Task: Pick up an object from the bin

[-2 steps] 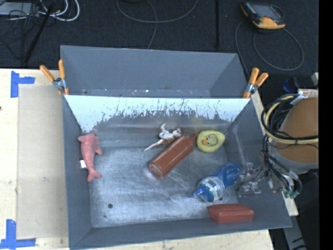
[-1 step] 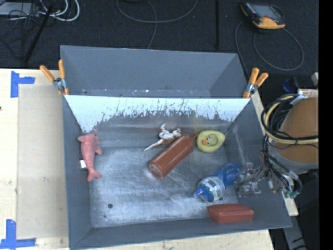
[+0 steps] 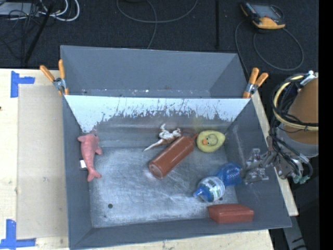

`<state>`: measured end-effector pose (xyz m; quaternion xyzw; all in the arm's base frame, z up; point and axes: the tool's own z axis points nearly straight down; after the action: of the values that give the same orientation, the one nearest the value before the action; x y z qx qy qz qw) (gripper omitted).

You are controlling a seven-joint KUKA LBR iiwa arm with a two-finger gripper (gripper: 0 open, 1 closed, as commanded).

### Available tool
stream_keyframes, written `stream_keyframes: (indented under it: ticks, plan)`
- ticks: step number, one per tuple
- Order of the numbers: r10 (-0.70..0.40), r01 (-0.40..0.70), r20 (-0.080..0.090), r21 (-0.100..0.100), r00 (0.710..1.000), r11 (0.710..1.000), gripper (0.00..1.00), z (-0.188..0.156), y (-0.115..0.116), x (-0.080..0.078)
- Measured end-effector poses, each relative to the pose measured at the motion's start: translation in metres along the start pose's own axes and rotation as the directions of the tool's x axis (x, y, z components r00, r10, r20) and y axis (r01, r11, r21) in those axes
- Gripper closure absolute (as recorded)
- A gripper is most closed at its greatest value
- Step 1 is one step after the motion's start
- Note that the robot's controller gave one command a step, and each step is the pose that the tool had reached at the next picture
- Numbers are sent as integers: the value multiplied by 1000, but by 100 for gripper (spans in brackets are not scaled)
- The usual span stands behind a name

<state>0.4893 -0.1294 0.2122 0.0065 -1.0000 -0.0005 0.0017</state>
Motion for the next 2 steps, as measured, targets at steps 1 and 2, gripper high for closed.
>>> stream_keyframes:
  ticks: [1,2]
  plan:
    - [5,-5,8,2,1000,1000,100,-24,-11,6]
    - [-9,9,2,1,1000,1000,100,64,-21,-35]
